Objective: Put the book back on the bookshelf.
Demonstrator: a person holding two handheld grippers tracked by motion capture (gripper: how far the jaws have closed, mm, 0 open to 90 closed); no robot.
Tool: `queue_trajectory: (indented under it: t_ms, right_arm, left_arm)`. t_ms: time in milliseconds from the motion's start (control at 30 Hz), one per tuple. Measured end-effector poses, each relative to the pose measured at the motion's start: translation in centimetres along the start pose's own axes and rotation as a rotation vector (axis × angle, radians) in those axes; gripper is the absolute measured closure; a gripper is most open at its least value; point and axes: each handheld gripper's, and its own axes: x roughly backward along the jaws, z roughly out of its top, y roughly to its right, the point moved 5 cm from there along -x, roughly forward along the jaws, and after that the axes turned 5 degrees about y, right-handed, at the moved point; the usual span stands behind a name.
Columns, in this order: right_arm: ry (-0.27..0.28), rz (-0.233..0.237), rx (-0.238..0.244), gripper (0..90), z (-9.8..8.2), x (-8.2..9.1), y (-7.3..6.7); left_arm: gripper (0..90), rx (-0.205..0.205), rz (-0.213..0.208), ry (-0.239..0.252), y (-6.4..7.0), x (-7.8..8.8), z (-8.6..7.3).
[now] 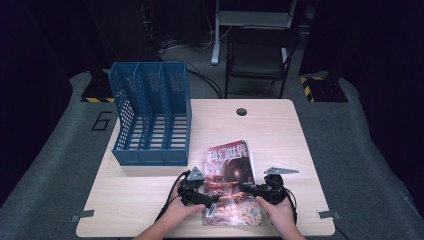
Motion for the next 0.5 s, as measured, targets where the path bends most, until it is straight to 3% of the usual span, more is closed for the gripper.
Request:
queue_trajectory:
  t_ms: [100, 300, 500]
  right_arm:
    - [0.015, 0.003, 0.015, 86.3, 0.1, 0.3, -0.4]
    - [0.031, 0.014, 0.032, 86.3, 0.2, 0.6, -0.8]
    - [0.042, 0.031, 0.049, 86.3, 0.3, 0.7, -1.2]
  left_arm:
    - [1.2, -0.008, -0.025, -0.003, 0.1, -0.3, 0.1]
    - [0.7, 0.017, -0.082, 0.015, 0.3, -0.8, 0.5]
    - [0.7, -0.011, -0.124, 0.012, 0.6, -1.0, 0.5]
